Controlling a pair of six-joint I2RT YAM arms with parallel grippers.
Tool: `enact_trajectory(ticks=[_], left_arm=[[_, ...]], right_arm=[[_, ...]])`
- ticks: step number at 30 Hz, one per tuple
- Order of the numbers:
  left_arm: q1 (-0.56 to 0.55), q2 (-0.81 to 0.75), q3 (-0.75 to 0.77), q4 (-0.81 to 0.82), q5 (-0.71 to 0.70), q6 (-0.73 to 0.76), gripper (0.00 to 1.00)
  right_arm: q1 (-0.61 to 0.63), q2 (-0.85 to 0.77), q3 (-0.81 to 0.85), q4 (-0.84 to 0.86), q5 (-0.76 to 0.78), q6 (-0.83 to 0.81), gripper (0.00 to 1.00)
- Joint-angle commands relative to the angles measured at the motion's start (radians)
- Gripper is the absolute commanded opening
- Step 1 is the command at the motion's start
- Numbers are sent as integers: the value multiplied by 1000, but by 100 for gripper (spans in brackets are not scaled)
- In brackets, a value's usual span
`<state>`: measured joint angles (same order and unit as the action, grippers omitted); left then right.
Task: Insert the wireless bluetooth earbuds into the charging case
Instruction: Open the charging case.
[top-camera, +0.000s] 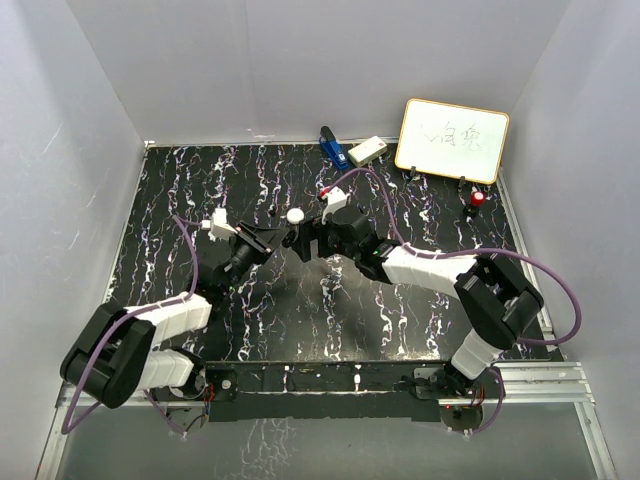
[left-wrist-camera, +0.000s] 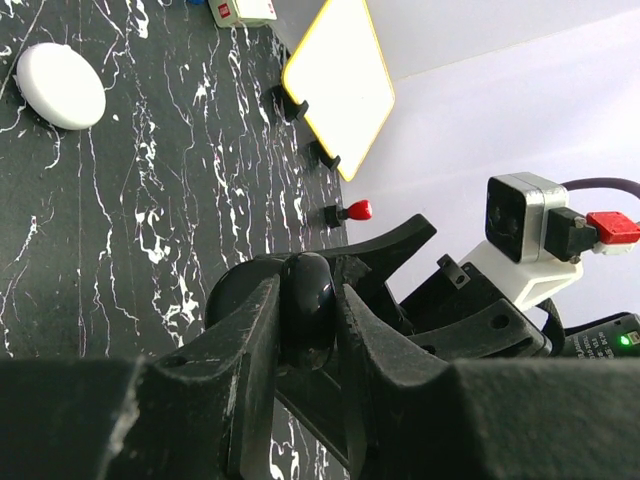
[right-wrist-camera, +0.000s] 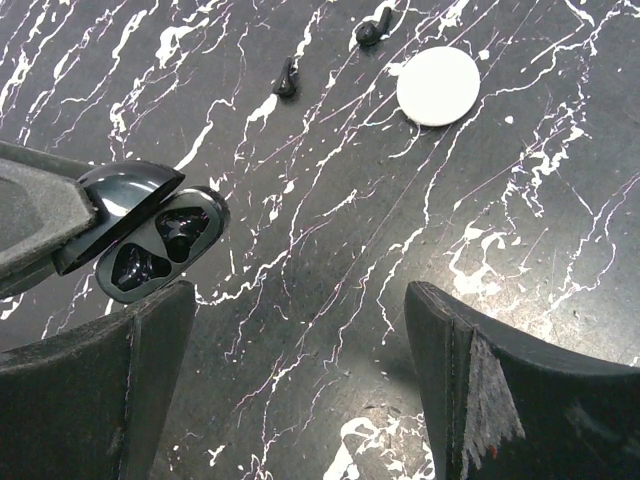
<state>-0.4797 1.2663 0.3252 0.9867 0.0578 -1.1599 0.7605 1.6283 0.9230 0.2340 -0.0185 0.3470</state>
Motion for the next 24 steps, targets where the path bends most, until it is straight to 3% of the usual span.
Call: enact_trajectory(ticks=[1,5,9,15,18,20,24], left_arm=[[6,-80,-11,-25,-40,33,0],[21,-231,9,-223,-136,95,0],[83,-368,-39,-309,-184,22,0],[166,-426,-124,-217,-111,-113,0],[178,-411,-157,-146,-88,-164,0],[188,-377,-176,-79,-59,-199,0],[193,-340,-198,-18,-48,-240,0]], right_arm=[[6,-7,58,57,26,2,84],[7,-39,2,43,88,-5,84],[6,-50,-35,49,124,-16,81],[8,-43,-11,21,168,-59,87],[7,-90,-46,55,181,-71,98],[-16,-85,-76,119,104,-78,98],[-23,1,29,20,75,-68,98]])
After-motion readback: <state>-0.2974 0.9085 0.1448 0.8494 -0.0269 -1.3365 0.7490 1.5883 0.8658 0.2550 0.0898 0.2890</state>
